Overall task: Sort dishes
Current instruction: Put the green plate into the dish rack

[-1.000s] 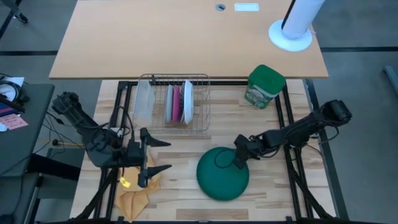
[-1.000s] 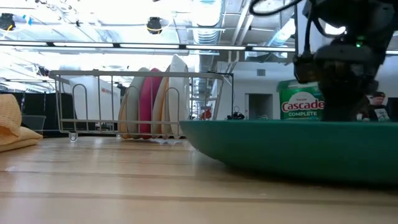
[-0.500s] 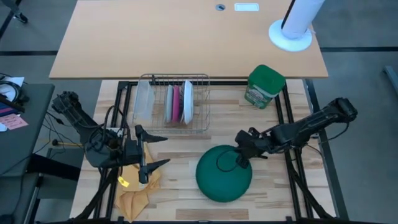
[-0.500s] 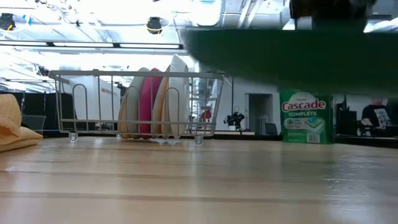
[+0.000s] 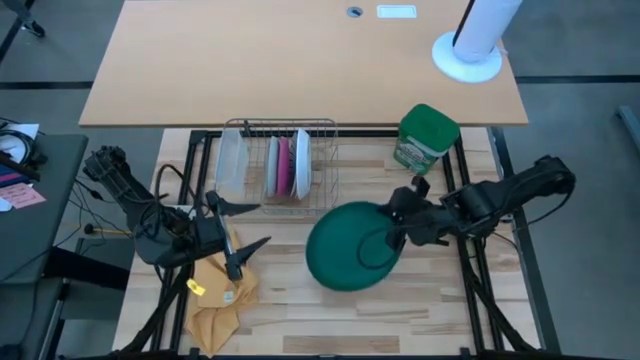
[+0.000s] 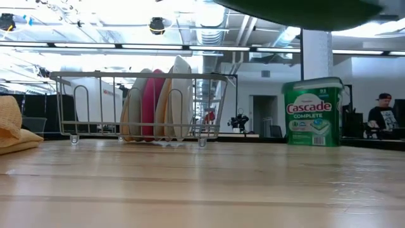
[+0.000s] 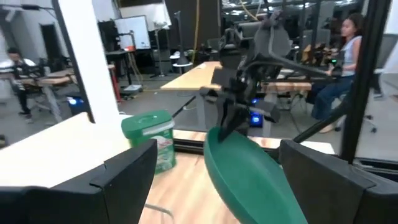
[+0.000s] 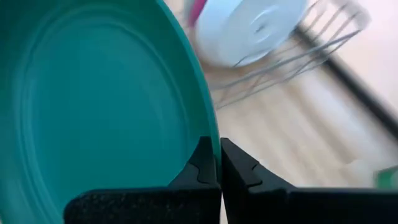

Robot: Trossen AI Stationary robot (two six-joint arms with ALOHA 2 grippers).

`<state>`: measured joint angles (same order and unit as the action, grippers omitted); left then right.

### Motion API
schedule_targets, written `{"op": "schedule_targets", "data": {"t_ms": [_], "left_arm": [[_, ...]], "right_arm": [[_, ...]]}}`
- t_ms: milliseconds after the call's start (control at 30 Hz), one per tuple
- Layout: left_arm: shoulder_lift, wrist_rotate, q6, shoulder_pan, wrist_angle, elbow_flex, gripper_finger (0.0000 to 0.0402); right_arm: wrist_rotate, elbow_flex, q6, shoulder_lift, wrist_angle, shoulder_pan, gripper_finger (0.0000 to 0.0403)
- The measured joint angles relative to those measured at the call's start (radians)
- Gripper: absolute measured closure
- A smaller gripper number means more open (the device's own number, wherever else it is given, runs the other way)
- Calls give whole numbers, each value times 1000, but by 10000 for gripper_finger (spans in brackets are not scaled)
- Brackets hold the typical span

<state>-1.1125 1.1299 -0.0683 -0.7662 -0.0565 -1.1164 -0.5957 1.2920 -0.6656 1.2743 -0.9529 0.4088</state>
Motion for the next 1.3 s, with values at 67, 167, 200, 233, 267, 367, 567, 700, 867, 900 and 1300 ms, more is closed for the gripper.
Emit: {"op": "schedule_targets", "data": {"t_ms": [67, 167, 200, 233, 267, 367, 567, 700, 867, 900, 1300], "left_arm": [[2, 40, -29, 1, -3, 0, 73], [1, 146, -72, 1, 7, 0, 73], [1, 189, -83, 3, 16, 0, 73], [1, 230, -89, 7, 26, 0, 73], [1, 268, -92, 15, 39, 0, 73], [1, 355, -60, 47, 81, 0, 73], [1, 299, 32, 70, 98, 0, 73], [1, 247, 35, 70, 77, 0, 73], [1, 216, 42, 71, 65, 0, 73], [1, 192, 54, 71, 65, 0, 73], [-1, 41, 251, 71, 220, 0, 73]], "right_arm": [[-59, 29, 12, 0, -25, -1, 403], [-135, 56, 45, 0, -43, -11, 403], [-152, 60, 54, 0, -42, -14, 403], [-164, 64, 63, 0, -41, -20, 403], [-175, 66, 73, 0, -41, -27, 403], [-202, 67, 88, 0, -43, -47, 403], [-195, 68, 50, 22, -45, -27, 403], [-189, 68, 40, 26, -47, 16, 403], [-194, 68, 37, 23, -46, 36, 403], [-195, 68, 37, 23, -44, 36, 403], [-194, 68, 65, 21, -35, -21, 403]]}}
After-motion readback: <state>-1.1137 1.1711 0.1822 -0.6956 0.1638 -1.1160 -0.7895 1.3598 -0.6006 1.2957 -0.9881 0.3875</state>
